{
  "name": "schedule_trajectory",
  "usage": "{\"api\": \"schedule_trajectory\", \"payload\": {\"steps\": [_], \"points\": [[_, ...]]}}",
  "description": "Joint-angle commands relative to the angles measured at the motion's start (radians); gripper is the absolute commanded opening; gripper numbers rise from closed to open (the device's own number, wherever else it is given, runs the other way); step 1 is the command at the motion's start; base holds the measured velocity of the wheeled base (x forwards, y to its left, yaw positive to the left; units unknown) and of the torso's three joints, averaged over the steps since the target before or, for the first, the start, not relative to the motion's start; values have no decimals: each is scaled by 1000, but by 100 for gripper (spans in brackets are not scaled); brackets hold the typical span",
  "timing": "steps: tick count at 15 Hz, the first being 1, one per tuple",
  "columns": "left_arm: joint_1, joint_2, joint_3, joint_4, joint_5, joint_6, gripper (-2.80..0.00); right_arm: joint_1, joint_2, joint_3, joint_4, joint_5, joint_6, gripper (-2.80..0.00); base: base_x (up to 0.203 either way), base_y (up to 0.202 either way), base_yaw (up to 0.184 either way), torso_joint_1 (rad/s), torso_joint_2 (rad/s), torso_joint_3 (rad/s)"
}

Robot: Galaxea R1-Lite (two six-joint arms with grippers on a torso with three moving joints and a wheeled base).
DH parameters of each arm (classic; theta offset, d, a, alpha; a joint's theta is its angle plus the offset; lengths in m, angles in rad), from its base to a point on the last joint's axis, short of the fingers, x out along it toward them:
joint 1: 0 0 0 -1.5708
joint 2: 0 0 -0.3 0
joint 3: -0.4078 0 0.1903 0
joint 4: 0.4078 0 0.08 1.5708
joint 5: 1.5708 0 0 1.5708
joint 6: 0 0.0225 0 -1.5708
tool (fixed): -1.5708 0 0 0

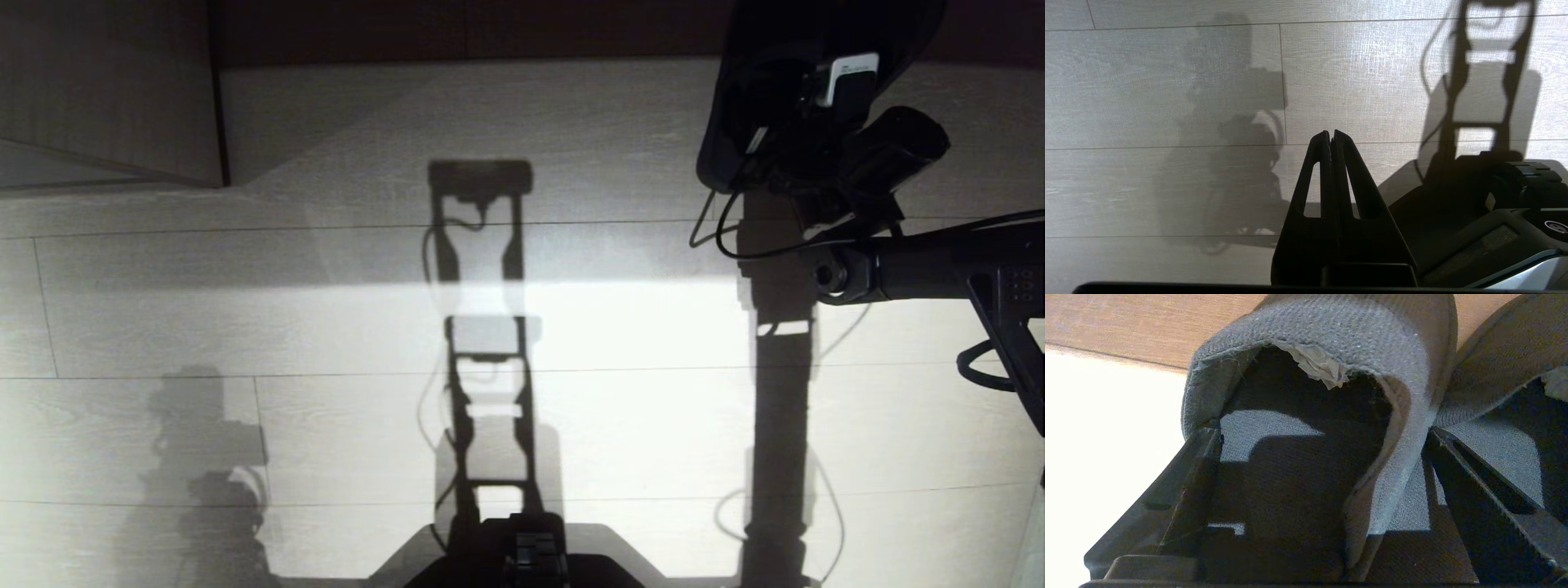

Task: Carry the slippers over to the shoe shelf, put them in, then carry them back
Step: Pick up the slippers on the floor

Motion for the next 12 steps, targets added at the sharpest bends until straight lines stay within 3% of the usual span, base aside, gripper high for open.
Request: {"api": "schedule_trajectory", "payload": {"steps": [1,12], "points": [[0,0,0,0,0,0,-280,-4,24,-25,-5,-9,0,0,0,0,0,0,0,0],[0,0,0,0,2,0,-280,-8,-268,302,75,-3,47,0,0,0,0,0,0,0]]}}
